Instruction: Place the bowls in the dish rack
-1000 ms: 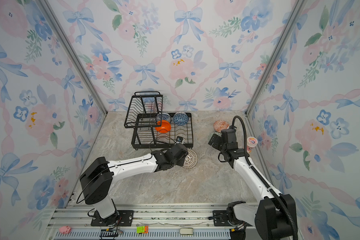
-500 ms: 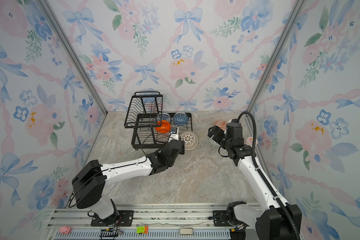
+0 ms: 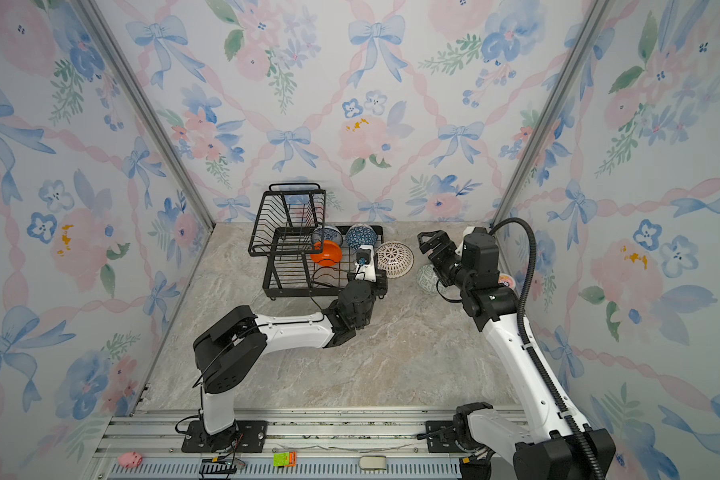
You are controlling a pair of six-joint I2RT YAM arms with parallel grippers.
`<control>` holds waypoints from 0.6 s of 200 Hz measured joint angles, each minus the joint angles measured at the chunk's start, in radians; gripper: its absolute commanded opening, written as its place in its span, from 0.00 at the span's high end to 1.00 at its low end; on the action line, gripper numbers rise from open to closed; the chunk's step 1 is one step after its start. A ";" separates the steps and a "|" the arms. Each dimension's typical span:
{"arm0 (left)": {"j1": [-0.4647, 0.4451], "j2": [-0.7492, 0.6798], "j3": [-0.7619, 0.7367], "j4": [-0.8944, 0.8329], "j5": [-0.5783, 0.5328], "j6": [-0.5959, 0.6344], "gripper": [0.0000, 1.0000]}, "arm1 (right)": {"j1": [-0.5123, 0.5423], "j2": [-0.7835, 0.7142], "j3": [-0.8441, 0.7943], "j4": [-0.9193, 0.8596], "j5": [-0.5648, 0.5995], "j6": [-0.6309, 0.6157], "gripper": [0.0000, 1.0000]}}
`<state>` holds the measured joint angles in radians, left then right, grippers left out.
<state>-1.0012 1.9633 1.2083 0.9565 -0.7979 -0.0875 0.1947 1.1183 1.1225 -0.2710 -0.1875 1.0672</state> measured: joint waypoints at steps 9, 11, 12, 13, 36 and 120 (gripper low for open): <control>-0.002 0.027 0.013 0.046 -0.010 0.036 1.00 | 0.008 0.003 0.005 0.012 -0.005 0.021 0.03; -0.002 0.031 0.016 0.054 -0.011 0.042 1.00 | 0.010 0.003 0.006 0.015 -0.006 0.025 0.03; -0.003 0.033 0.017 0.057 -0.011 0.046 1.00 | 0.012 0.004 0.007 0.018 -0.007 0.028 0.03; -0.003 0.036 0.019 0.064 -0.013 0.052 1.00 | 0.012 0.004 0.007 0.019 -0.008 0.029 0.03; -0.006 0.074 0.052 0.153 -0.032 0.127 1.00 | 0.031 0.016 0.008 0.057 -0.020 0.081 0.03; -0.006 0.118 0.086 0.359 -0.081 0.314 1.00 | 0.103 0.107 0.007 0.206 -0.027 0.249 0.15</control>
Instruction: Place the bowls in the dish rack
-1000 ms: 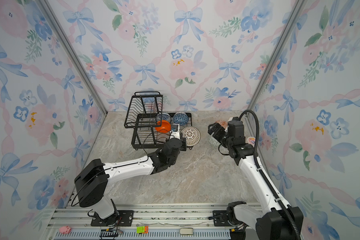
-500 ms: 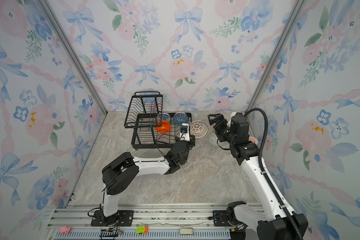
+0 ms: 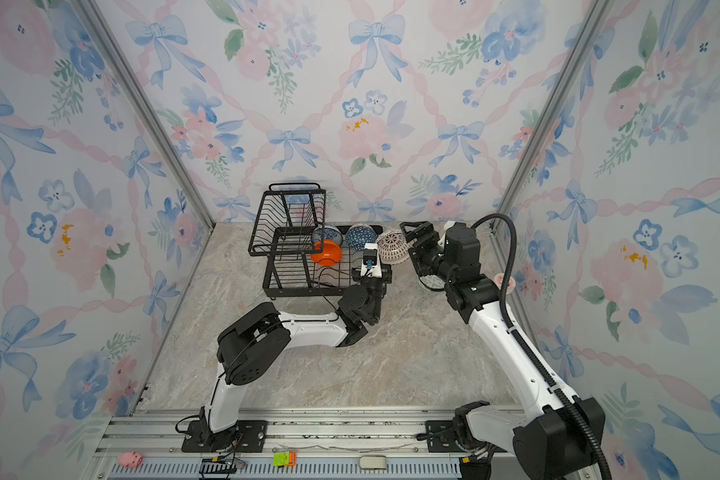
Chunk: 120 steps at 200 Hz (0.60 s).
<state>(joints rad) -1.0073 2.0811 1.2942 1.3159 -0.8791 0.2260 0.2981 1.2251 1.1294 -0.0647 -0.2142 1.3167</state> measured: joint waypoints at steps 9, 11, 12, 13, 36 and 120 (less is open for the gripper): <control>0.000 0.002 0.000 0.011 -0.001 0.011 1.00 | 0.004 0.012 0.000 0.024 -0.001 0.021 0.18; 0.000 0.003 0.000 0.013 -0.001 0.014 1.00 | 0.004 0.015 0.000 0.028 -0.001 0.029 0.18; 0.000 0.003 0.000 0.015 -0.002 0.017 1.00 | 0.004 0.016 0.000 0.031 -0.001 0.031 0.19; 0.000 0.003 0.000 0.016 -0.002 0.018 1.00 | 0.004 0.018 0.000 0.034 -0.001 0.031 0.19; 0.000 0.007 0.000 0.041 -0.004 0.044 1.00 | 0.013 0.045 0.000 0.070 -0.003 0.072 0.26; 0.000 0.007 0.000 0.105 -0.005 0.100 1.00 | 0.027 0.080 0.000 0.127 0.016 0.147 0.63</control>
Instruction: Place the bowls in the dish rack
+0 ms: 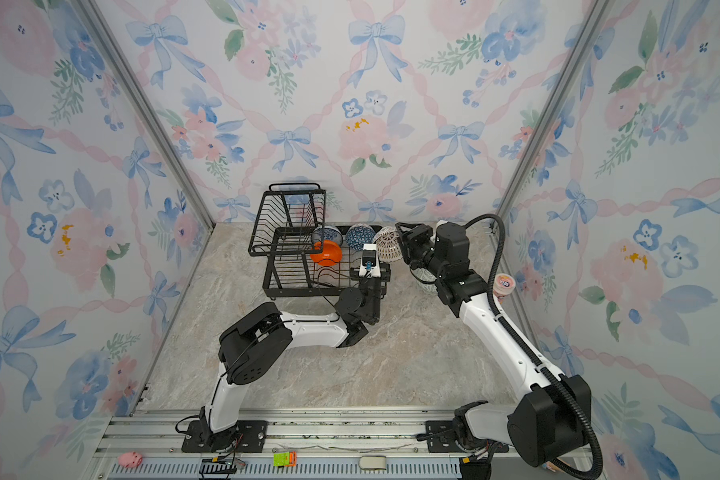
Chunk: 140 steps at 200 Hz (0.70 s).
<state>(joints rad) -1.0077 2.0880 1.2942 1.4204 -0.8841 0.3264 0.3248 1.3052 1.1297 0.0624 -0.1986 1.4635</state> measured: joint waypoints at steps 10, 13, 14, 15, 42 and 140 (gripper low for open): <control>-0.001 0.000 0.000 0.004 -0.003 0.010 1.00 | 0.000 0.007 0.000 0.010 0.000 0.007 0.66; -0.001 0.000 -0.001 0.005 -0.005 0.012 1.00 | 0.000 0.010 0.001 0.011 0.000 0.006 0.68; -0.001 0.000 -0.001 0.005 -0.005 0.012 1.00 | 0.000 0.010 0.001 0.011 -0.001 0.005 0.68; -0.002 0.000 -0.001 0.006 -0.006 0.013 1.00 | 0.000 0.010 0.001 0.011 0.000 0.007 0.69; -0.006 0.001 -0.002 0.015 -0.021 0.031 1.00 | 0.006 0.013 0.002 0.030 -0.005 0.033 0.78; -0.006 0.003 -0.002 0.003 -0.051 -0.008 1.00 | 0.023 0.009 0.005 0.049 -0.014 0.071 1.00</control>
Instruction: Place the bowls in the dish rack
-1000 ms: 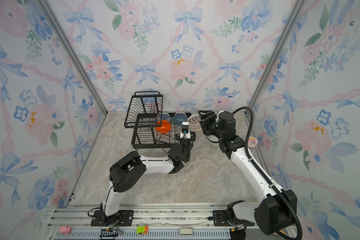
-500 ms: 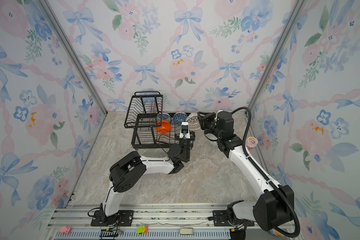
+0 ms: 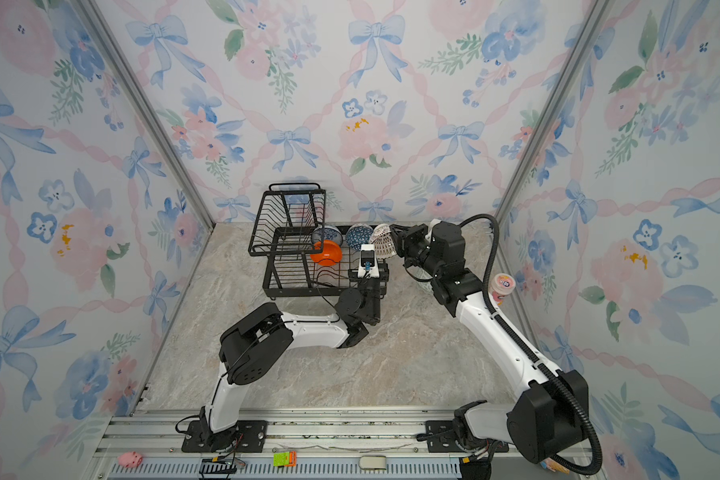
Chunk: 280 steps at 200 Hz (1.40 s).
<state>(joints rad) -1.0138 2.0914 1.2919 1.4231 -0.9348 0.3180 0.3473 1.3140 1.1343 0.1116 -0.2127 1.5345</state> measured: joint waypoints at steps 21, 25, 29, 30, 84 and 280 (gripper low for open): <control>0.003 -0.006 -0.007 -0.028 0.008 -0.046 0.97 | 0.000 0.000 -0.002 -0.002 -0.001 0.000 1.00; 0.003 -0.008 -0.009 -0.034 0.008 -0.053 0.96 | 0.001 0.000 -0.003 -0.001 -0.001 0.000 1.00; 0.003 -0.010 -0.011 -0.037 0.008 -0.059 0.95 | 0.001 0.000 -0.003 0.000 -0.001 0.000 1.00; 0.003 -0.010 -0.011 -0.037 0.008 -0.059 0.94 | 0.001 0.000 -0.004 0.000 -0.001 0.000 1.00; 0.003 -0.018 -0.032 -0.053 0.024 -0.088 0.87 | 0.014 0.000 -0.015 0.027 -0.001 -0.022 1.00; -0.015 -0.087 -0.112 -0.065 0.044 -0.061 0.11 | 0.023 -0.016 -0.055 0.104 0.062 -0.177 1.00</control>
<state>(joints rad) -1.0290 2.0045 1.1801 1.3579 -0.8909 0.2569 0.3706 1.2984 1.0790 0.2157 -0.1509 1.3571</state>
